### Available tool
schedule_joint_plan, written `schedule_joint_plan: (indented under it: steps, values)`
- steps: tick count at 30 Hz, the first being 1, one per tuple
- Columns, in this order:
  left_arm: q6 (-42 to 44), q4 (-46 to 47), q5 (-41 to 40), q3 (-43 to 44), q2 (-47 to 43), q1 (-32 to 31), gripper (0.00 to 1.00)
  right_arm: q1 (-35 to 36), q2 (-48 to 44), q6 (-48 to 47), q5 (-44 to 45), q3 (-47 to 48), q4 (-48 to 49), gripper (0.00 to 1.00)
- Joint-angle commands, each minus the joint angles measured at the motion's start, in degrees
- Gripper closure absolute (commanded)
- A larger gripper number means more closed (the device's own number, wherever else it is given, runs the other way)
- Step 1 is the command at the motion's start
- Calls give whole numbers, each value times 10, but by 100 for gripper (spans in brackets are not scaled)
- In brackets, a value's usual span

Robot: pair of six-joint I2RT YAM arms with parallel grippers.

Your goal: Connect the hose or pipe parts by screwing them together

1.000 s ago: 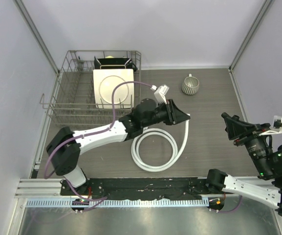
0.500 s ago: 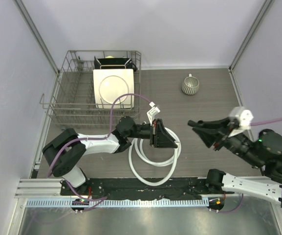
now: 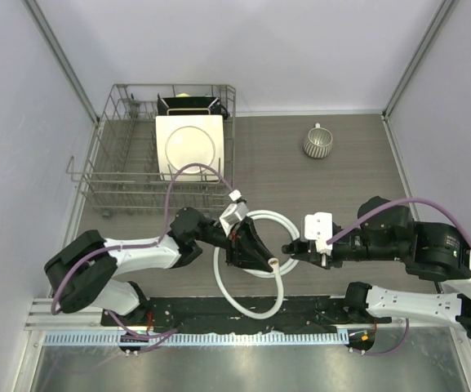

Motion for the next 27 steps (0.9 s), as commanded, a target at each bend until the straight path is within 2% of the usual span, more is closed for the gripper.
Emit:
schedule_joint_plan:
  steps: [1, 3, 4, 5, 8, 9, 10, 11, 13, 14, 15, 17, 18, 19, 20, 21, 22, 23, 24, 26, 27]
  values:
    - [92, 2, -137, -40, -49, 3, 100, 3, 7, -13, 60, 19, 71, 99]
    - [77, 46, -211, -67, -64, 3, 100, 3, -17, 53, 145, -10, 139, 99]
    - [70, 44, -230, -63, -64, 3, 100, 3, -33, 77, 182, -25, 209, 99]
    - [63, 28, -245, -55, -66, 3, 100, 3, -47, 96, 234, -54, 236, 99]
    - [62, -160, -287, 24, -61, -1, 100, 3, -99, 132, 302, -105, 295, 99]
    - [66, -272, -302, 52, -51, -4, 98, 3, -113, 147, 323, -115, 303, 99]
    - [98, -317, -301, 106, -19, -11, 88, 3, -138, 158, 344, -125, 316, 99]
    - [111, -352, -300, 130, -2, -14, 62, 3, -150, 169, 389, -141, 320, 99]
    - [107, -379, -322, 164, 46, -19, 46, 3, -177, 195, 414, -151, 322, 99]
    - [88, -372, -335, 170, 60, -19, 26, 3, -184, 197, 423, -151, 318, 99]
    - [77, -378, -348, 177, 67, -19, 0, 3, -189, 199, 429, -149, 308, 99]
    - [58, -430, -386, 212, 74, -19, 0, 3, -198, 202, 447, -132, 295, 99]
    - [57, -510, -401, 227, 74, -19, 0, 3, -199, 204, 465, -126, 287, 99]
    - [62, -546, -421, 243, 73, -28, 0, 3, -202, 202, 471, -122, 285, 99]
    - [88, -575, -475, 243, 57, -39, 0, 3, -210, 200, 475, -117, 284, 99]
    - [106, -610, -523, 235, 43, -57, 0, 3, -214, 199, 480, -118, 287, 99]
    - [124, -611, -574, 207, 29, -108, 0, 3, -218, 196, 479, -118, 288, 99]
    - [173, -627, -655, 199, 16, -135, 0, 3, -224, 196, 479, -118, 288, 99]
    - [188, -647, -677, 204, 15, -180, 0, 3, -228, 195, 478, -117, 288, 99]
    - [215, -689, -707, 205, 21, -207, 2, 3, -235, 195, 476, -115, 288, 99]
    - [222, -697, -689, 208, 32, -221, 7, 3, -239, 195, 474, -115, 288, 99]
